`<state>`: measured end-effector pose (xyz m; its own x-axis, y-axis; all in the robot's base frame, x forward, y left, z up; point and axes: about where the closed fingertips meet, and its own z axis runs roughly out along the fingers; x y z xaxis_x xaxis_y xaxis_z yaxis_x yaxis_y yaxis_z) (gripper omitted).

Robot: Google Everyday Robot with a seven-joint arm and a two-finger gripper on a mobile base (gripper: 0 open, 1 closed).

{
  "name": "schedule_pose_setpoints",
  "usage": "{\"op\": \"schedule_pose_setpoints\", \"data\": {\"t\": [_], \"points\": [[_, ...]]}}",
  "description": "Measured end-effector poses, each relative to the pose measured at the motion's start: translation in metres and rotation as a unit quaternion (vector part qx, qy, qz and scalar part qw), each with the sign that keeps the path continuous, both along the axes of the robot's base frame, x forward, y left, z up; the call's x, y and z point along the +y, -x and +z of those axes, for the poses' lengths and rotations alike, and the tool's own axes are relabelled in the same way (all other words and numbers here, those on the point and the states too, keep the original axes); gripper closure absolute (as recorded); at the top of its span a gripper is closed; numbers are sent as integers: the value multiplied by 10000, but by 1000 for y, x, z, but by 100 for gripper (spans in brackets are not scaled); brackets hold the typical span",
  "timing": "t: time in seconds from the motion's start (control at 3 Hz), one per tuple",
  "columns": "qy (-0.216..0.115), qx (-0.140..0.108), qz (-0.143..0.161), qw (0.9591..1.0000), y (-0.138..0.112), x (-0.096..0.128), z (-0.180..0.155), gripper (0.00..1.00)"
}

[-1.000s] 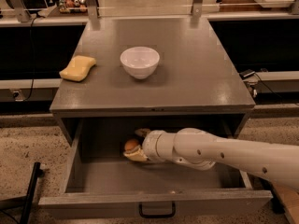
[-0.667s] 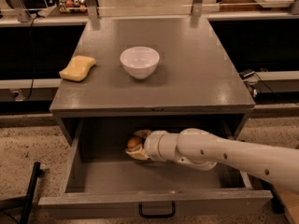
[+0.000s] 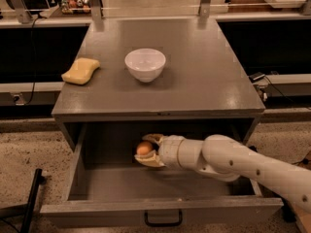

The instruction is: Pick orange from top drawer and place on counter

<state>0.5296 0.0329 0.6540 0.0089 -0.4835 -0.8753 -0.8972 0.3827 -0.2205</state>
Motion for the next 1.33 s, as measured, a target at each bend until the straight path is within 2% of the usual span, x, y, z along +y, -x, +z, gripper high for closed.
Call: {"op": "schedule_pose_setpoints", "data": {"t": [0.33,0.67,1.0,1.33], "points": [[94,-490,659,9966,49,-17,40,100],[250,-613,1091,9918,101,-39,61,100],[325,-758,1320,9878,122,-74,84,100],[200,-706,1323,9885,115,-127,124,100]]}}
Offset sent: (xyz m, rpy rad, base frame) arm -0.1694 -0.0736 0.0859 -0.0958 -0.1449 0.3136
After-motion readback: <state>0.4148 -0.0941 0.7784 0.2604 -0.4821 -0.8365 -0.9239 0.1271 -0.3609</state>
